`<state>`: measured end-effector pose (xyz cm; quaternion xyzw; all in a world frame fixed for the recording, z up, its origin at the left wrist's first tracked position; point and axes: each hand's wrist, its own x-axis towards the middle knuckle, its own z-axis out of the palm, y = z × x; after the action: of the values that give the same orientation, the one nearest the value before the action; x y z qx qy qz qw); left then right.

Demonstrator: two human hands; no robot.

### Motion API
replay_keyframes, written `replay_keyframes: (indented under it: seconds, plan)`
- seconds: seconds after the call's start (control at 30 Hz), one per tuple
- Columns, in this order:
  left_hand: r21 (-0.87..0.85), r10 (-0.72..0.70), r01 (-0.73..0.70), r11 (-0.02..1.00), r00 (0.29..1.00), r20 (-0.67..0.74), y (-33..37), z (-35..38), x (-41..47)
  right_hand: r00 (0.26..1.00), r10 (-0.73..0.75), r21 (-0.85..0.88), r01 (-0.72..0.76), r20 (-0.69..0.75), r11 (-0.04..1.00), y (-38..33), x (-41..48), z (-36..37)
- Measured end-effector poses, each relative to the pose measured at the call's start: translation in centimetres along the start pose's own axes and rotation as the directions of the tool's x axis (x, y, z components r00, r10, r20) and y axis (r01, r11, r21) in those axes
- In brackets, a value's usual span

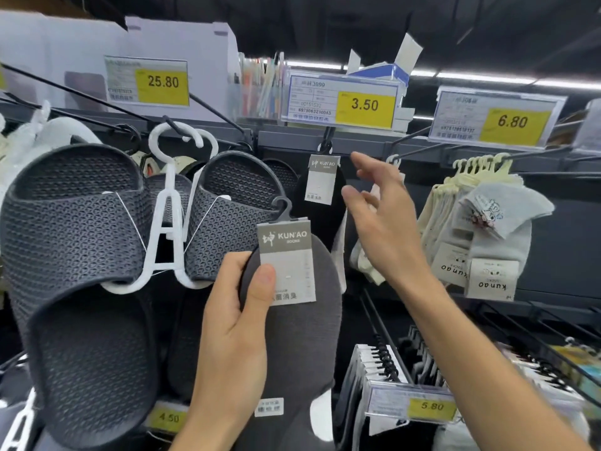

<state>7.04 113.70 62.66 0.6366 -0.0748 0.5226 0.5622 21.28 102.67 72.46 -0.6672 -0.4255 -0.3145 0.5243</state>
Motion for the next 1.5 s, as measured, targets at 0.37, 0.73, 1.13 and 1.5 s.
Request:
replay_keyframes:
  seconds: [0.37, 0.73, 1.13, 1.5]
  plan:
    - [-0.015, -0.016, 0.017, 1.000, 0.999, 0.042, -1.3, 1.8, 2.0, 0.952, -0.046, 0.229, -0.026, 0.303, 0.973, -2.3, -3.5, -1.9]
    - [0.370, -0.176, 0.089, 0.925, 0.962, 0.209, -3.6, 1.8, 0.4, 0.995, 0.091, 0.124, -0.094, 0.027, 0.988, 1.5, 3.7, -1.4]
    - [0.636, -0.288, 0.068, 0.769, 0.925, 0.249, -4.4, 1.3, -1.6, 0.989, 0.083, -0.064, -0.076, 0.125, 0.995, 3.5, 2.8, 1.4]
    - [0.498, 0.148, -0.214, 0.840, 0.974, 0.169, -1.6, 0.7, -7.4, 0.974, -0.144, 0.207, 0.106, 0.173, 0.972, -1.5, -18.7, 1.0]
